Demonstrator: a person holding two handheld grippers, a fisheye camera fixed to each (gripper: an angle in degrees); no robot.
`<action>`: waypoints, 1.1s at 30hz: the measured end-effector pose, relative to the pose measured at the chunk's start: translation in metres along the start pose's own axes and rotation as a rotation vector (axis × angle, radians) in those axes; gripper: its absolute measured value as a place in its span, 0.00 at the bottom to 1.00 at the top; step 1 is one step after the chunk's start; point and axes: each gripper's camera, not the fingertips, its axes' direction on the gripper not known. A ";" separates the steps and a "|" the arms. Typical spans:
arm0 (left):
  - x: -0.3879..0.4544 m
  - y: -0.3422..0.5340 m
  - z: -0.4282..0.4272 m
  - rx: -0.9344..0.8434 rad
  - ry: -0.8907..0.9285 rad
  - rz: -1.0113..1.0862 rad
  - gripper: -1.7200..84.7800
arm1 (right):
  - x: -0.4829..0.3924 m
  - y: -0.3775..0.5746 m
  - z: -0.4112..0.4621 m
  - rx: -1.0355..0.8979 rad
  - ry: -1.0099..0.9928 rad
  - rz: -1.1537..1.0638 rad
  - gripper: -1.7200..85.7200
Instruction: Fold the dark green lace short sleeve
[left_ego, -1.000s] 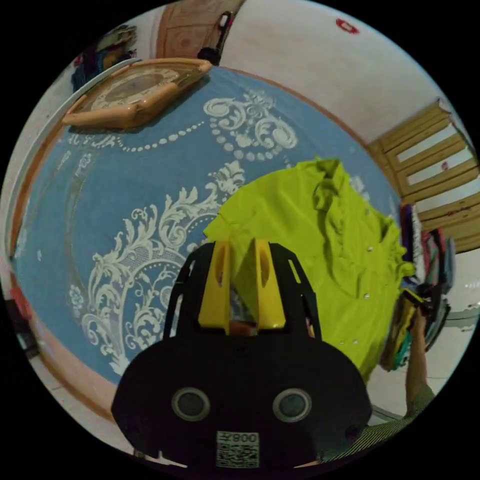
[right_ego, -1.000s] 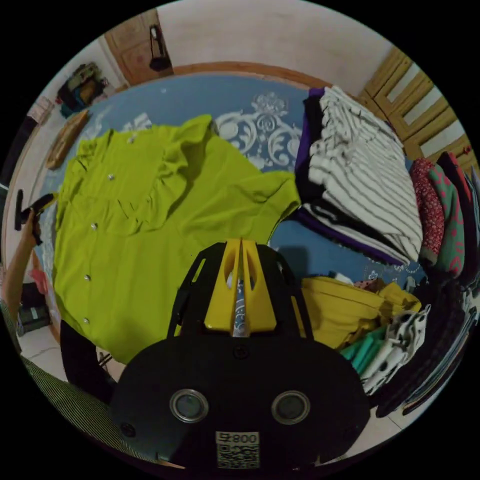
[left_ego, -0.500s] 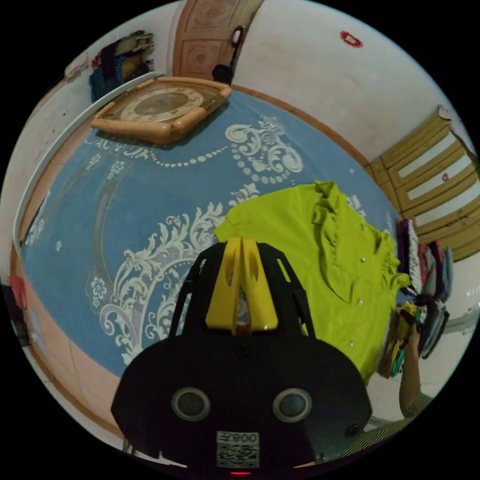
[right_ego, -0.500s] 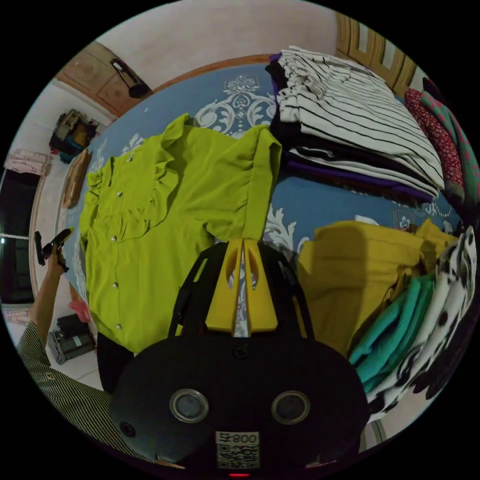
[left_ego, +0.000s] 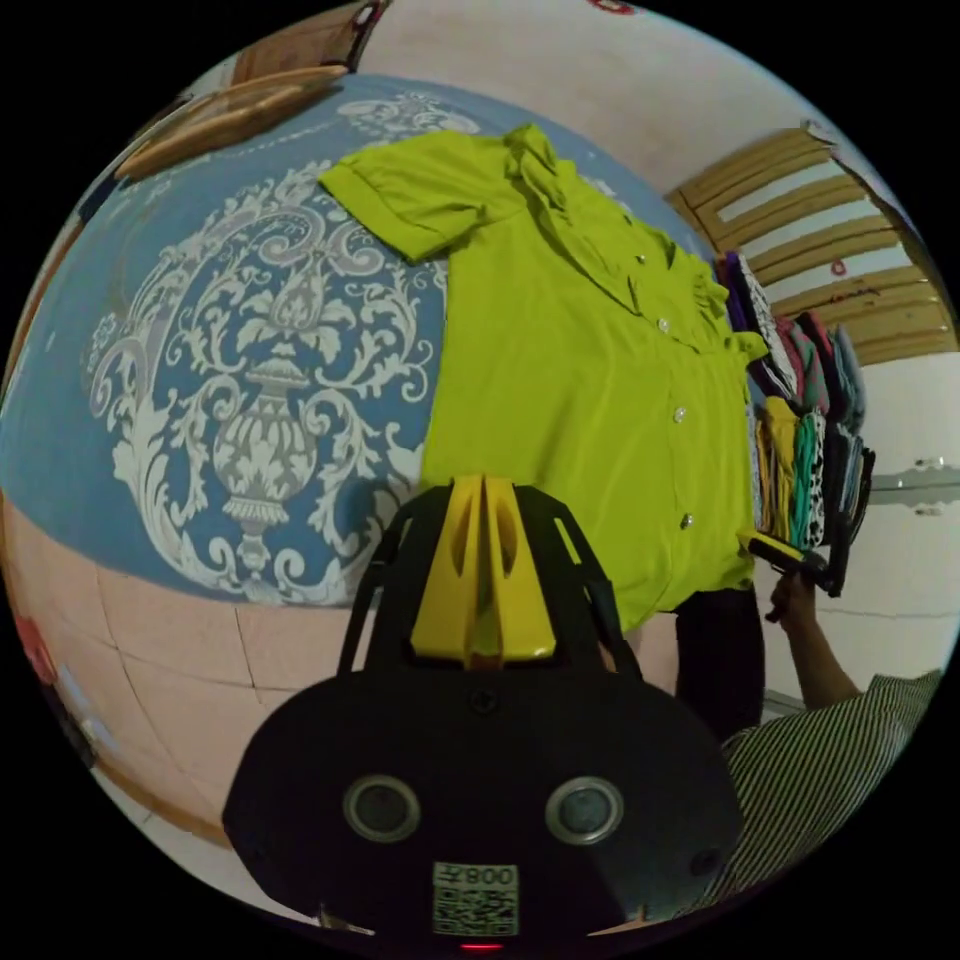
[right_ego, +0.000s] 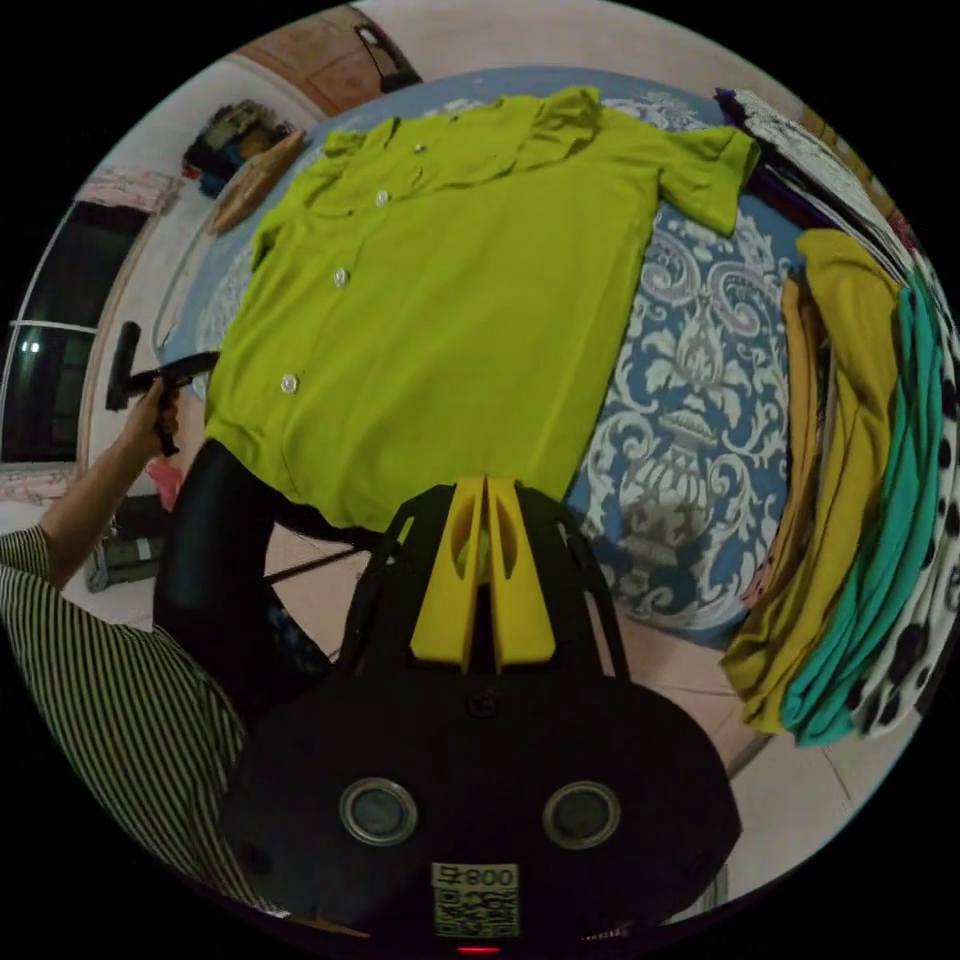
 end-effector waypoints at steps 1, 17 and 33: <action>-0.003 -0.003 0.012 -0.022 0.014 -0.034 0.02 | 0.004 0.004 0.002 0.017 -0.029 0.021 0.02; 0.034 -0.016 0.220 -0.072 -0.088 0.103 0.02 | -0.014 0.028 0.030 0.046 0.214 -0.129 0.02; 0.106 -0.051 0.390 0.133 -0.158 0.250 0.04 | 0.064 0.047 0.015 0.252 0.019 0.083 0.03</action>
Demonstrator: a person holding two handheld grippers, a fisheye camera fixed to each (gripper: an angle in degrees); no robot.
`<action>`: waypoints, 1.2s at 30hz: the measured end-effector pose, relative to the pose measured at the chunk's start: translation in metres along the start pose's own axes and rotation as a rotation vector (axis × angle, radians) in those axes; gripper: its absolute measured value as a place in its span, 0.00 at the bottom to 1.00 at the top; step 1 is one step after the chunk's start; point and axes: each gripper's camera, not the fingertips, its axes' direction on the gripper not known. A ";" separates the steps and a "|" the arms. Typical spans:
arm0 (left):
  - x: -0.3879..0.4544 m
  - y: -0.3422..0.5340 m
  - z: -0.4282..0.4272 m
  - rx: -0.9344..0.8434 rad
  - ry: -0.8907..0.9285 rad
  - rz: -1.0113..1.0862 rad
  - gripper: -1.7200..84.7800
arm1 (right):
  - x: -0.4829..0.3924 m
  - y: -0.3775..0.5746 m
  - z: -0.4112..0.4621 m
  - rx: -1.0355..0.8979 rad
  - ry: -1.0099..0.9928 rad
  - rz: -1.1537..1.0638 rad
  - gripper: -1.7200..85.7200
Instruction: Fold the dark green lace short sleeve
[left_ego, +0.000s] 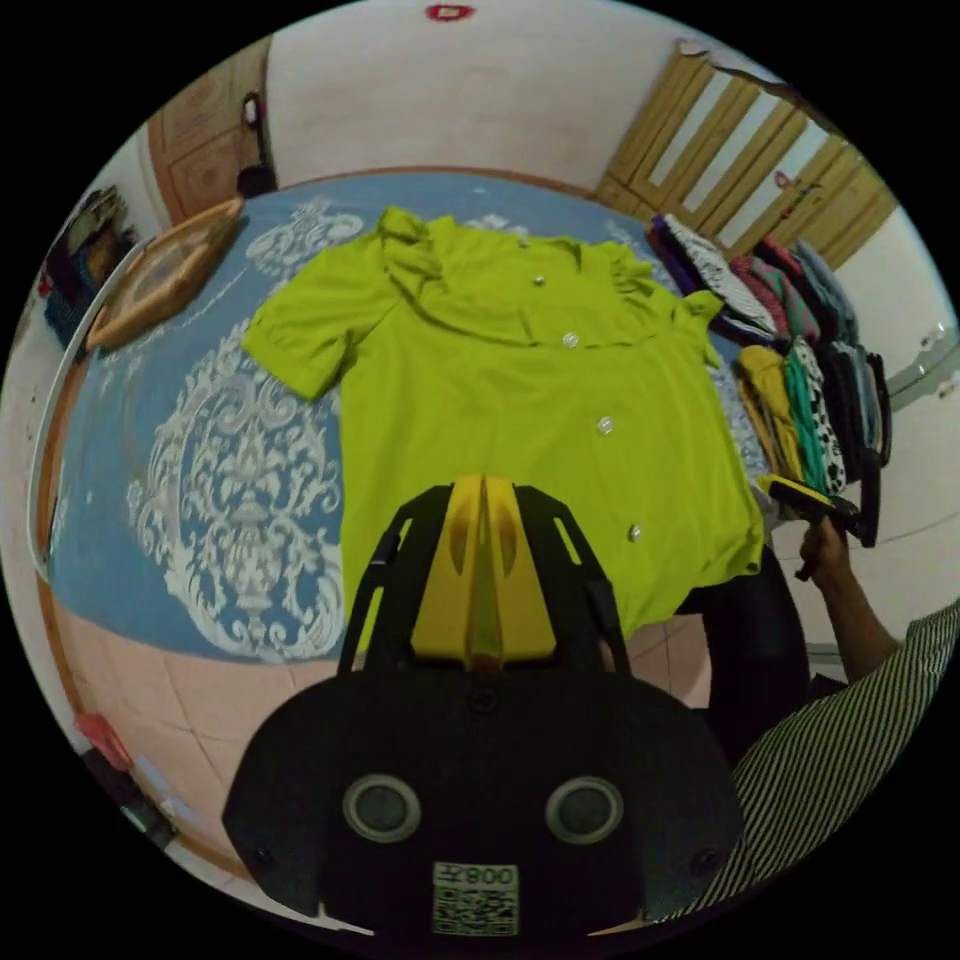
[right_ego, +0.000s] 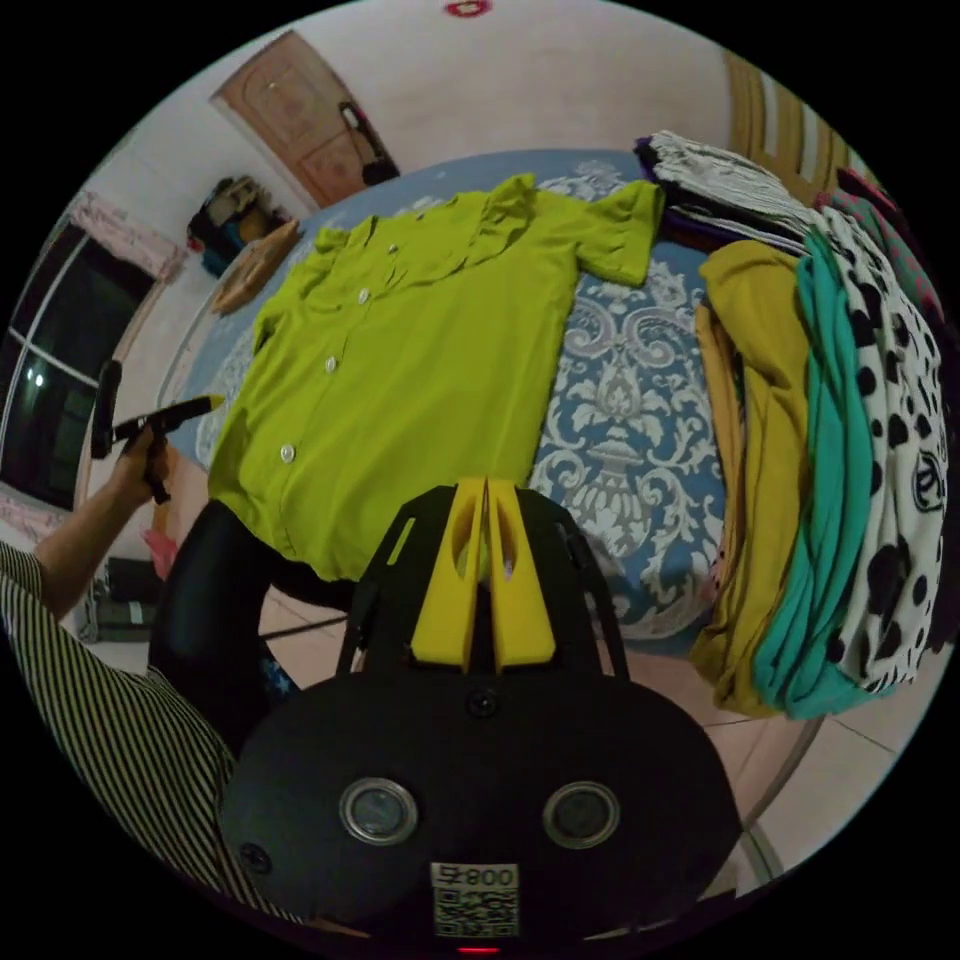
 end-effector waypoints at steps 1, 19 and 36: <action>0.013 -0.012 0.015 0.016 0.039 0.044 0.04 | 0.010 -0.006 -0.002 0.030 0.003 0.017 0.03; 0.310 -0.274 0.349 0.032 0.365 0.567 0.15 | 0.151 -0.118 0.032 0.171 0.033 0.322 0.09; 0.386 -0.336 0.543 -0.010 0.145 0.590 0.04 | 0.172 -0.141 0.038 0.209 0.144 0.296 0.08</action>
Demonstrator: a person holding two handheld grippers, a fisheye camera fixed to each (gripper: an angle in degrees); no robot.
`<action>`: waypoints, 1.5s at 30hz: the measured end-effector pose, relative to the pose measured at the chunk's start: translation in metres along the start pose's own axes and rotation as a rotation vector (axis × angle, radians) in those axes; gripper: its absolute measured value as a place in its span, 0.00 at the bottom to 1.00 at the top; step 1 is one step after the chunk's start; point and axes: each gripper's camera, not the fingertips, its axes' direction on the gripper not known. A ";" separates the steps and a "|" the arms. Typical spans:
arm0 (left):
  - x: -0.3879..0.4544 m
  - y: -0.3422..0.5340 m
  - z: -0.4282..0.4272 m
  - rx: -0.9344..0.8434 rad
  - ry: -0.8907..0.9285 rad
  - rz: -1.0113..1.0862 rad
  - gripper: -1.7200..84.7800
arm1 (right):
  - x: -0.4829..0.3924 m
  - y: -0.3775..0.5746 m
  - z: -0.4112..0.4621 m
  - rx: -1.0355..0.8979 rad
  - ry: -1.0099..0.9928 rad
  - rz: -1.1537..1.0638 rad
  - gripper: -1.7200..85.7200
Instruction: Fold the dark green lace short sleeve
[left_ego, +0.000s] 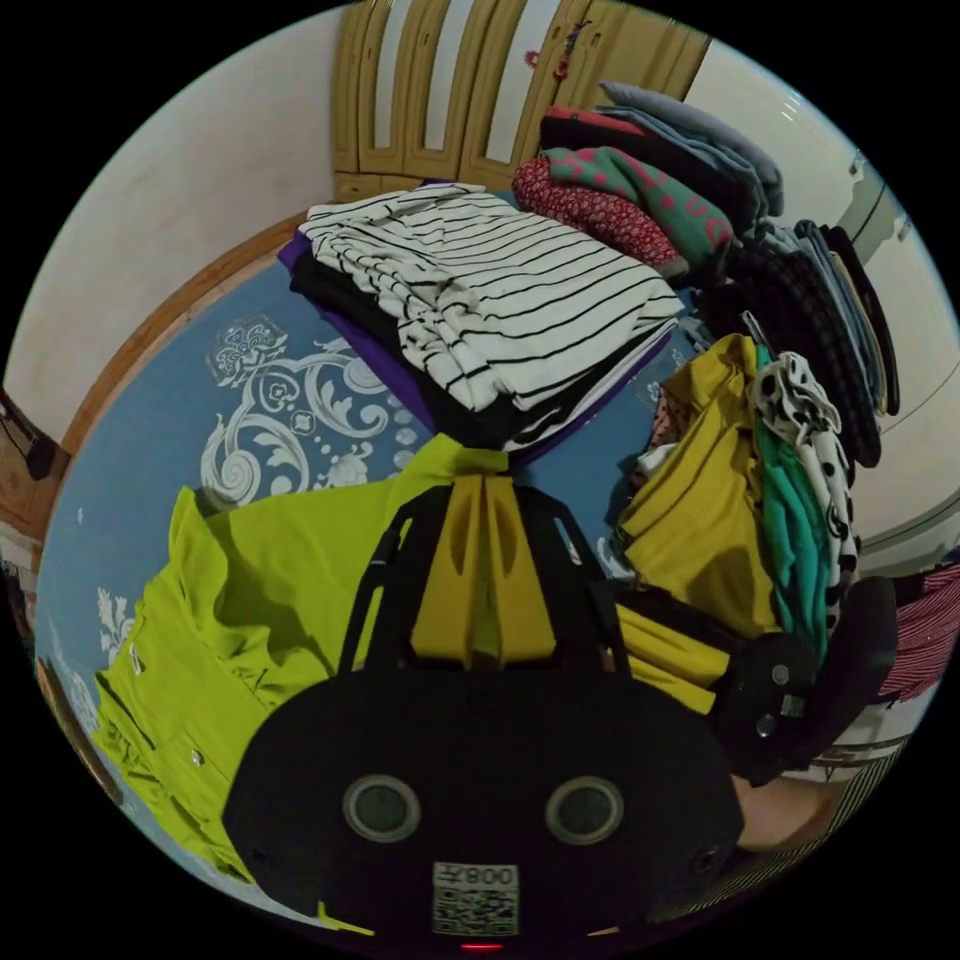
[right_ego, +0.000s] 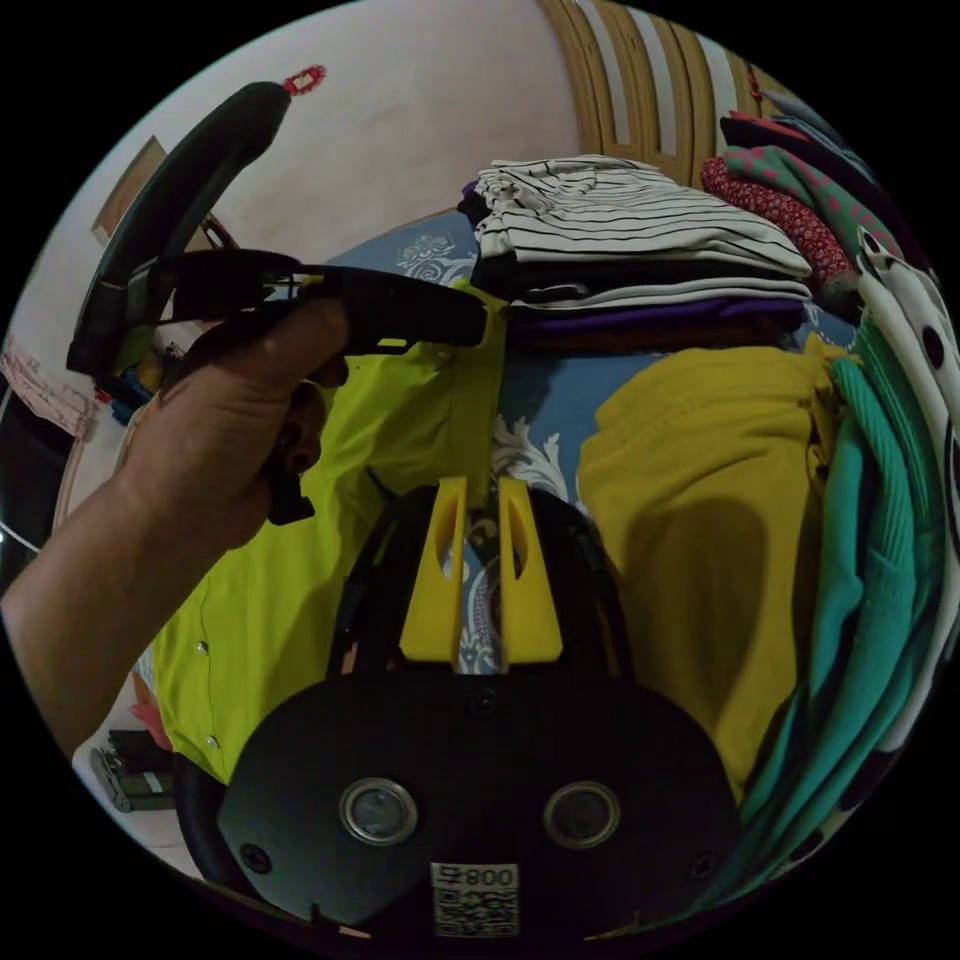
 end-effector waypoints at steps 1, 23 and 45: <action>-0.004 -0.002 0.006 0.008 0.011 -0.002 0.04 | 0.001 -0.002 0.001 0.000 -0.004 -0.009 0.07; -0.067 -0.043 0.058 -0.075 -0.093 -0.025 0.04 | 0.001 -0.023 0.008 0.019 -0.110 0.010 0.03; -0.303 0.083 -0.173 0.257 0.460 -0.499 0.03 | -0.149 -0.040 -0.030 0.131 -0.294 -0.313 0.02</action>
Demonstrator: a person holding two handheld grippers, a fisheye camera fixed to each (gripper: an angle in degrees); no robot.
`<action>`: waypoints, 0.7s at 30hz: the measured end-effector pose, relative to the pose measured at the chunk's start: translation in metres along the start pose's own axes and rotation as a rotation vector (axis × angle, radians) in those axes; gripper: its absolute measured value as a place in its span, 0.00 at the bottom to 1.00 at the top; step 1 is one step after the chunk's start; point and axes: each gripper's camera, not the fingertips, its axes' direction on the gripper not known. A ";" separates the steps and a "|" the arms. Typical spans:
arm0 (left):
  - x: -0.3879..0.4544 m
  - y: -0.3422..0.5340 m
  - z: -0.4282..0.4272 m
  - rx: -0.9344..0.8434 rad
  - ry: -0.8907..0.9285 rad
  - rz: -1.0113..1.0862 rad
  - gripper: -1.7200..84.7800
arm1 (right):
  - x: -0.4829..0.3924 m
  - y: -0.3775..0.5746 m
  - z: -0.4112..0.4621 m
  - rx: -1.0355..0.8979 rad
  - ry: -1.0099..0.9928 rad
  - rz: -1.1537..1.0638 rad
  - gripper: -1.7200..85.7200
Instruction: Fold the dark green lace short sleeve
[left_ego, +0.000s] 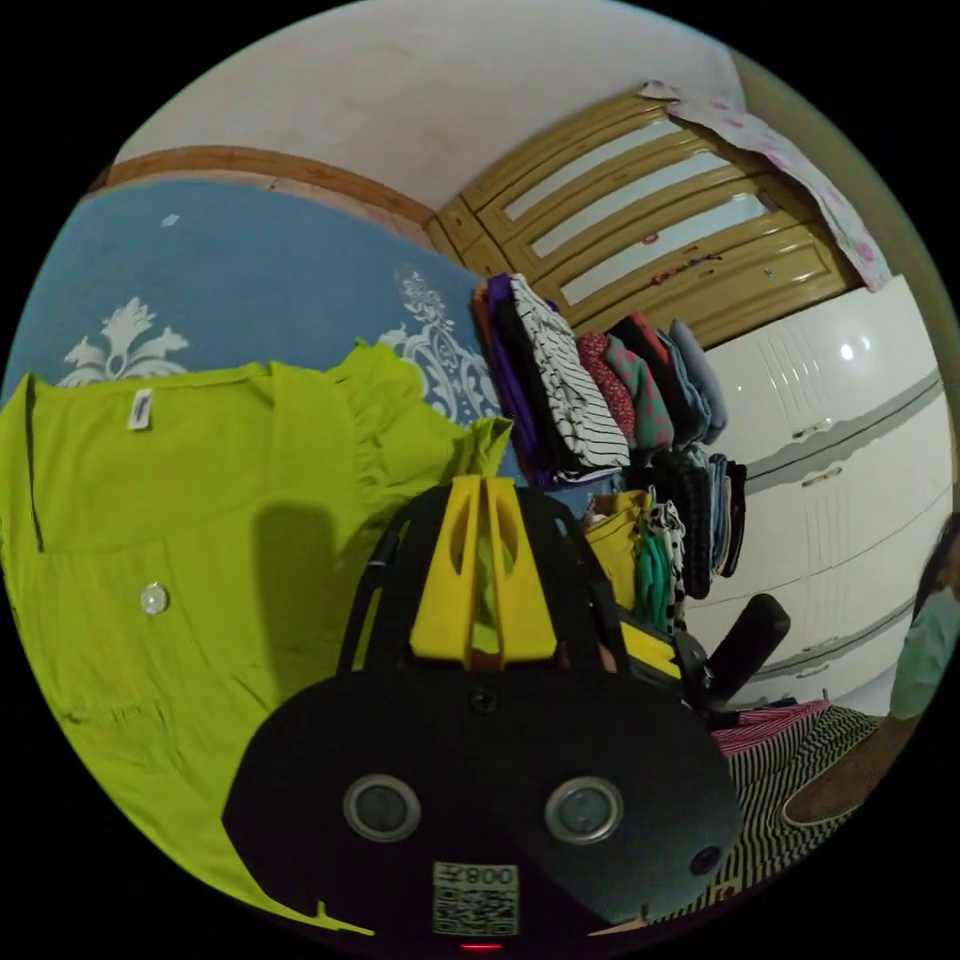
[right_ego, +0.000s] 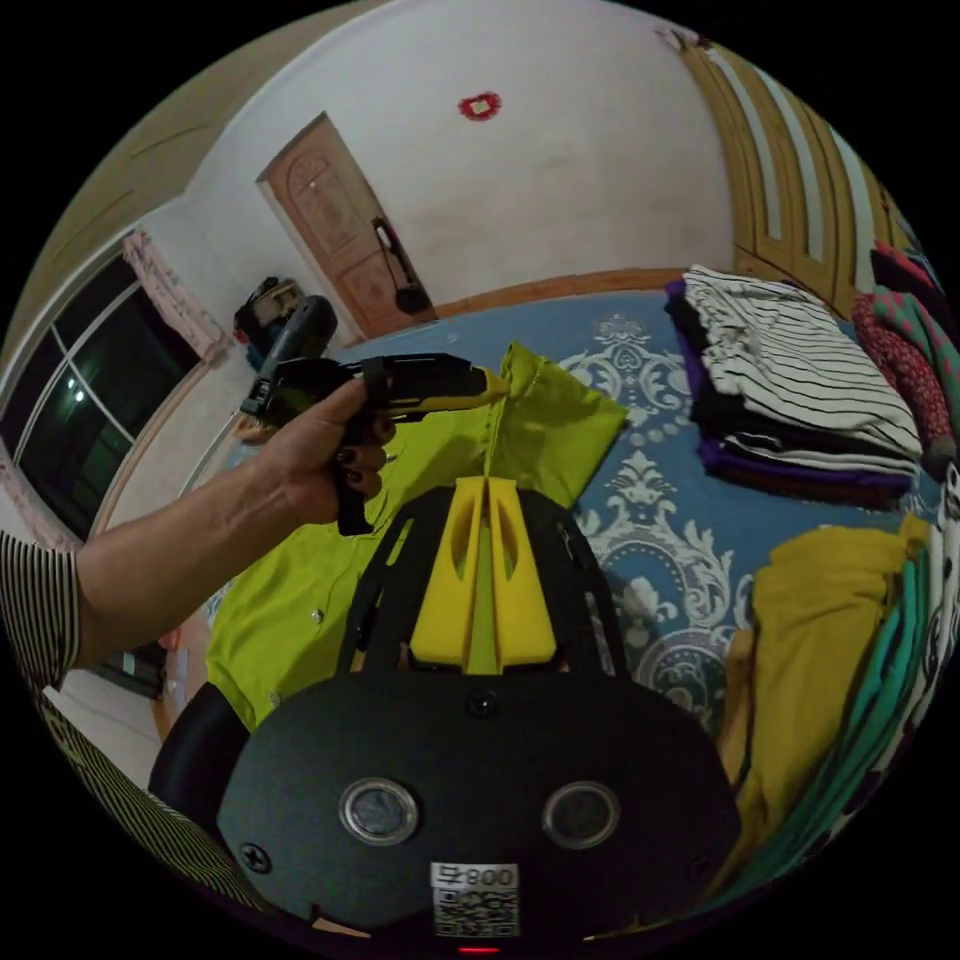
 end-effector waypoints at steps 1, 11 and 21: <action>-0.007 0.002 -0.013 -0.003 -0.001 -0.026 0.03 | -0.010 -0.003 0.008 -0.022 0.001 -0.017 0.02; -0.027 0.021 -0.131 0.031 -0.071 -0.135 0.04 | -0.065 -0.015 0.069 -0.193 -0.037 -0.054 0.03; 0.038 0.025 -0.225 0.026 -0.177 0.044 0.03 | -0.107 -0.040 0.071 -0.142 -0.121 0.001 0.03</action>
